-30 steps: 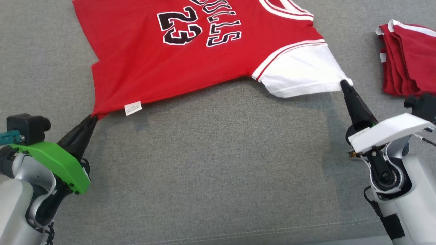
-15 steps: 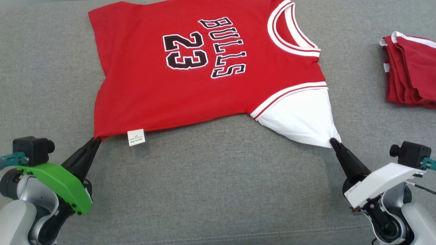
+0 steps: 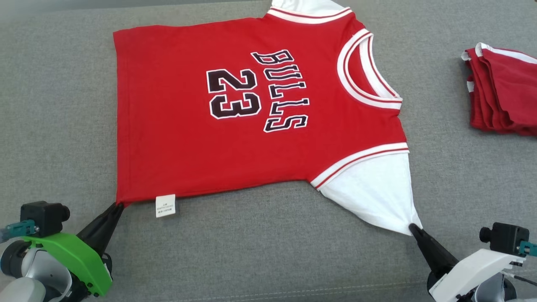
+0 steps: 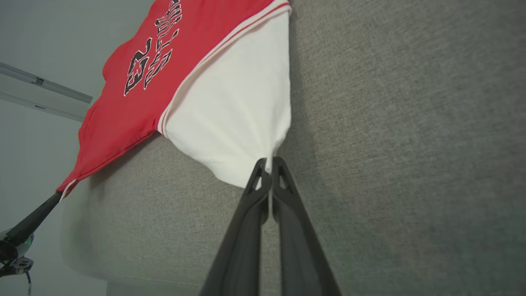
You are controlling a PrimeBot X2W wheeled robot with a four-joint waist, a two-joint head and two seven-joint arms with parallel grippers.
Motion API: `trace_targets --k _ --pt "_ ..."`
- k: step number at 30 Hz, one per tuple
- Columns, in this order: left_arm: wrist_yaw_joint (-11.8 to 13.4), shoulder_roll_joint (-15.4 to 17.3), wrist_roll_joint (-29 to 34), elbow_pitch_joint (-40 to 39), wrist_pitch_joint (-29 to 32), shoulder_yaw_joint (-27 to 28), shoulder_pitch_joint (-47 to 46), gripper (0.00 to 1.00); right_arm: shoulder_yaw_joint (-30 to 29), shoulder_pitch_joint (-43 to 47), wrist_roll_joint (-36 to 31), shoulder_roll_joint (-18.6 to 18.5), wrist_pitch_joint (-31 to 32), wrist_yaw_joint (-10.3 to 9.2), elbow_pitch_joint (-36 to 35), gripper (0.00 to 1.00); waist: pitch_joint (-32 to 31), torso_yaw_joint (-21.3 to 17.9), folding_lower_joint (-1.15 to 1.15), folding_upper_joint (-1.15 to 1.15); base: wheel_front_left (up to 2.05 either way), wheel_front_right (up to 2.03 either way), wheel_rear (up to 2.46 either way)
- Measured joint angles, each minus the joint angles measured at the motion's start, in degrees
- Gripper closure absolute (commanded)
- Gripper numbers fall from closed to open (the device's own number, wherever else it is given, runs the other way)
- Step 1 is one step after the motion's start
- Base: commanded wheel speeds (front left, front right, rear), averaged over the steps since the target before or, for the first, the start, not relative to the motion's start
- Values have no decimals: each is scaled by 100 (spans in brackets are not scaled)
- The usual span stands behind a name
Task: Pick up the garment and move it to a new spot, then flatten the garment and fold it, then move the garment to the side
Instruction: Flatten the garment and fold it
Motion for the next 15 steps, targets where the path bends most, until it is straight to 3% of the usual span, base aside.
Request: trace_targets --k 15 --pt "77 120 13 -3 -111 158 344 100 326 630 0 -65 235 -53 -525 100 -47 60 0 0 0 0 0"
